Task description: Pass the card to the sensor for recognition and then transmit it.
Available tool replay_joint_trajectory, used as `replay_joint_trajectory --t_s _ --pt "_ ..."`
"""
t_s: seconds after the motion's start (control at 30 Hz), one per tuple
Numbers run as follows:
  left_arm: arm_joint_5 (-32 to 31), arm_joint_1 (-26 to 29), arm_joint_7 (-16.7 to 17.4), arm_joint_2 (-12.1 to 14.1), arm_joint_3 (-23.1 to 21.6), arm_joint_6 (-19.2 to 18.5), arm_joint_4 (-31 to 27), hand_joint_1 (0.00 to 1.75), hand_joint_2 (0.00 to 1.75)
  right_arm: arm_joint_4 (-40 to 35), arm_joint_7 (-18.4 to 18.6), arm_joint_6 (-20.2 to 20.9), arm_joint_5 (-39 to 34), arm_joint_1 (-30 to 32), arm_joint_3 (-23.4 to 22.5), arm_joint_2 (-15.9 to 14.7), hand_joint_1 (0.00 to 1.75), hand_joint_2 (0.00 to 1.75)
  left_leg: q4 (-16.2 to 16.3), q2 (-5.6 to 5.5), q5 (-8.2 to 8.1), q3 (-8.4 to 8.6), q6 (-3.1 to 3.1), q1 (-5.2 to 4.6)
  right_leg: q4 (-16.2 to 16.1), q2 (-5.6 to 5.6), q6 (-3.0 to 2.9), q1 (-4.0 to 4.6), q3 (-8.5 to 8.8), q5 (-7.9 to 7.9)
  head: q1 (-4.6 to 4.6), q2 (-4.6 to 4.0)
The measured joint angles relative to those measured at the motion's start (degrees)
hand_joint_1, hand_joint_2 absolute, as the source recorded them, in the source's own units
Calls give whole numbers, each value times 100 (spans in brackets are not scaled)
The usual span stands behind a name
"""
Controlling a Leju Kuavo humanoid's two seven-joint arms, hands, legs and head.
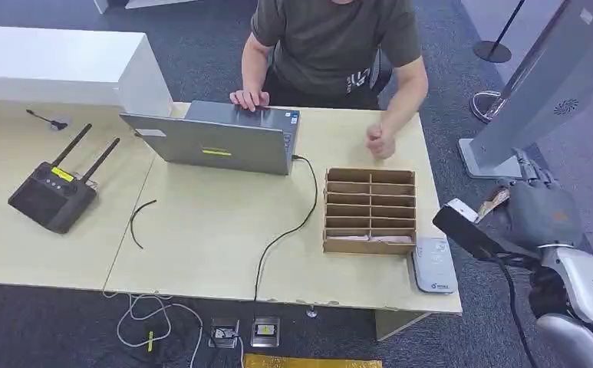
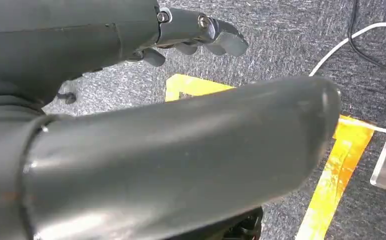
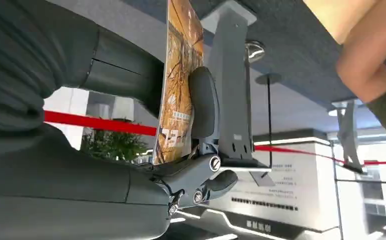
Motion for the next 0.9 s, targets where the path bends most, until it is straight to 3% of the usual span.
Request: replay_joint_trajectory --t_s 0.9 --pt "-170 -3 0 37 0 0 0 0 0 1591 -483 -406 -544 247 767 599 175 175 0 1 0 1 0 2 0 2 0 2 -1 0 0 0"
